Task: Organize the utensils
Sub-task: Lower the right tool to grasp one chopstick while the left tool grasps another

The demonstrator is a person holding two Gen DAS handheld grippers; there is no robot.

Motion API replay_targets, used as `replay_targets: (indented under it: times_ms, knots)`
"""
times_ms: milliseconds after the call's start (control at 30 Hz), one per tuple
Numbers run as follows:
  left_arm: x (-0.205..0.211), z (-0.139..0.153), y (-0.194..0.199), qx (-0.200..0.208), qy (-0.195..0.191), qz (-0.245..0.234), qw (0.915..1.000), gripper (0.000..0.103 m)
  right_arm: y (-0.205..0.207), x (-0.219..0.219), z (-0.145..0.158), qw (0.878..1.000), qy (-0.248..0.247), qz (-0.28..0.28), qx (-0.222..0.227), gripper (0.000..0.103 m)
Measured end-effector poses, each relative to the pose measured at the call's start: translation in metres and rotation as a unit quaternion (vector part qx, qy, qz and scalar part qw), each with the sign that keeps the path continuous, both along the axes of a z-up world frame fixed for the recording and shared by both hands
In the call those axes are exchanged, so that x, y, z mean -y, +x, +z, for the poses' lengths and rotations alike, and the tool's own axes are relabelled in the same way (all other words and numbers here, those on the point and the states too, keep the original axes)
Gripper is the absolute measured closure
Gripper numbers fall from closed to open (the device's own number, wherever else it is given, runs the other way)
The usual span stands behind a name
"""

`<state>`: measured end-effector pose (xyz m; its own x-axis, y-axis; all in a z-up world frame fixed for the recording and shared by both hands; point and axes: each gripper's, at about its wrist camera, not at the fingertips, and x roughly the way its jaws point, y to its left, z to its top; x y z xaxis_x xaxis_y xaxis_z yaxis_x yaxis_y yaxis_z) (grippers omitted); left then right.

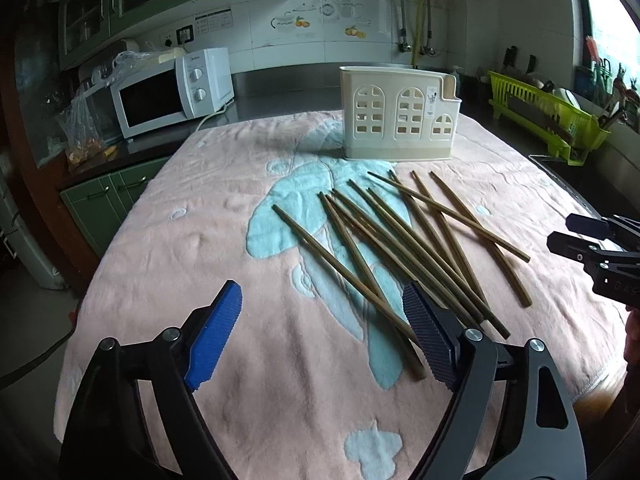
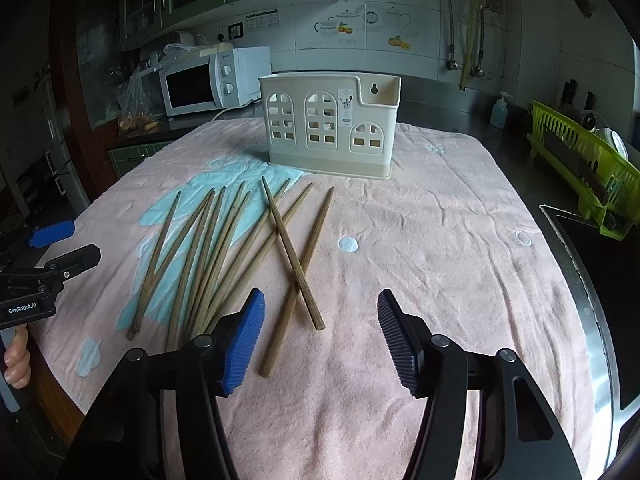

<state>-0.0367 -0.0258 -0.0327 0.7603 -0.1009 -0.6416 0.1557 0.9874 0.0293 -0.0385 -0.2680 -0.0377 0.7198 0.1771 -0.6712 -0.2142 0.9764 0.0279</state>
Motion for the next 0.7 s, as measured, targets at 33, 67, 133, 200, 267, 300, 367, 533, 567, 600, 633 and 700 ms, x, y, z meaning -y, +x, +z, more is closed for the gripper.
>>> replay_targets:
  times_ms: [33, 67, 133, 200, 267, 300, 367, 533, 567, 600, 633, 700]
  knots:
    - [0.000, -0.003, 0.001, -0.006, -0.005, -0.002, 1.0000, 0.025, 0.003, 0.000, -0.003, 1.000, -0.001, 0.005, -0.004, 0.052]
    - [0.000, -0.005, 0.002, -0.012, -0.010, -0.004, 0.9999, 0.026, 0.006, 0.000, -0.005, 1.000, -0.002, 0.011, -0.009, 0.057]
    - [0.001, -0.012, 0.004, -0.026, -0.019, -0.009, 0.9994, 0.031, 0.011, 0.000, -0.009, 1.000, -0.003, 0.021, -0.017, 0.061]
    - [0.003, -0.019, 0.007, -0.041, -0.025, -0.008, 0.9988, 0.033, 0.018, 0.000, -0.015, 0.999, -0.003, 0.030, -0.025, 0.067]
    - [0.007, -0.024, 0.010, -0.055, -0.034, -0.011, 0.9978, 0.036, 0.024, 0.000, -0.019, 0.999, -0.002, 0.041, -0.033, 0.071]
    - [0.009, -0.026, 0.011, -0.061, -0.037, -0.011, 0.9974, 0.038, 0.027, -0.002, -0.021, 0.998, -0.003, 0.047, -0.037, 0.074]
    - [0.013, -0.029, 0.013, -0.067, -0.042, -0.012, 0.9968, 0.041, 0.033, -0.004, -0.024, 0.997, -0.004, 0.059, -0.044, 0.076]
    - [0.019, -0.036, 0.021, -0.092, -0.063, -0.001, 0.9938, 0.048, 0.042, -0.009, -0.033, 0.995, -0.014, 0.077, -0.057, 0.081]
    - [0.020, -0.038, 0.022, -0.095, -0.069, 0.001, 0.9931, 0.049, 0.044, -0.009, -0.035, 0.995, -0.014, 0.080, -0.060, 0.083]
    - [0.021, -0.039, 0.024, -0.098, -0.075, 0.004, 0.9924, 0.052, 0.045, -0.010, -0.036, 0.995, -0.013, 0.082, -0.062, 0.085]
    - [0.021, -0.040, 0.024, -0.100, -0.081, 0.007, 0.9916, 0.054, 0.045, -0.010, -0.038, 0.994, -0.012, 0.085, -0.064, 0.085]
    - [0.023, -0.042, 0.027, -0.106, -0.092, 0.013, 0.9900, 0.058, 0.047, -0.009, -0.040, 0.994, -0.011, 0.085, -0.067, 0.088]
